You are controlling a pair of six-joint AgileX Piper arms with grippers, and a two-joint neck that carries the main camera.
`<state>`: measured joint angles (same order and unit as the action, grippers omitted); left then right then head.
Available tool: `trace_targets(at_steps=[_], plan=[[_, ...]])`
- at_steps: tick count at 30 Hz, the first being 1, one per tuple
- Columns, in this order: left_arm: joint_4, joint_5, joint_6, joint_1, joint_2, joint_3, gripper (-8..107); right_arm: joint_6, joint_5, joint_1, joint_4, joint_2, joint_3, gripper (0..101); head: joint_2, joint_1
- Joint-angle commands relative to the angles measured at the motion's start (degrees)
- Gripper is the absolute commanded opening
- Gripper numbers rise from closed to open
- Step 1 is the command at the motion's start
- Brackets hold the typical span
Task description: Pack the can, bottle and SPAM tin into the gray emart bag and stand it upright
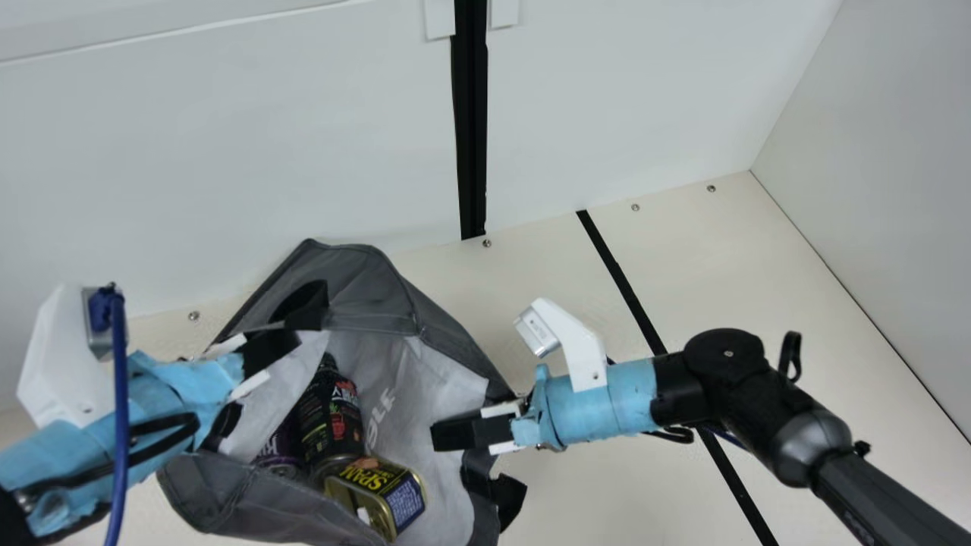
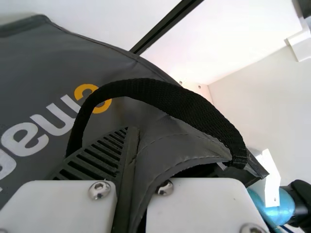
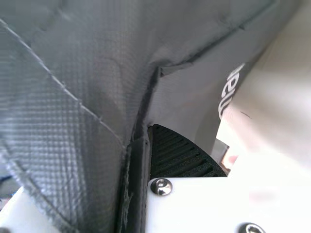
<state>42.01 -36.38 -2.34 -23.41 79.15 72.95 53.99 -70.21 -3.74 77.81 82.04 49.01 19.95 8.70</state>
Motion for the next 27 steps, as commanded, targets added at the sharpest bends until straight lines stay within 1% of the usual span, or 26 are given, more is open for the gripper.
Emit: trace_targets(at_steps=[1, 8, 16, 21, 27], plan=[[-0.29, -1.13, 0.35, 0.19, -0.11, 0.73, -8, -1.42, 0.31, 0.04, 1.41, -1.42, -0.11, 0, 0.05, 1.3], [-2.26, -5.86, 0.32, 1.05, -0.92, 4.44, -8, -6.27, 0.31, 0.14, 3.83, -6.95, -0.69, 0, 0.05, 1.3], [-4.0, -12.25, 0.4, 2.26, -2.52, 9.75, -8, -12.49, 0.31, -0.33, 6.13, -13.93, -0.3, 0, 0.05, 1.3], [-4.53, -16.27, 1.09, 2.99, -3.49, 13.75, -8, -16.61, 0.31, -0.94, 7.23, -18.13, 0.69, 0, 0.05, 1.3], [-5.29, -21.7, 1.73, 3.52, -4.29, 19.28, -8, -21.83, 0.31, -2.21, 8.07, -22.95, 2.89, 0, 0.05, 1.3]])
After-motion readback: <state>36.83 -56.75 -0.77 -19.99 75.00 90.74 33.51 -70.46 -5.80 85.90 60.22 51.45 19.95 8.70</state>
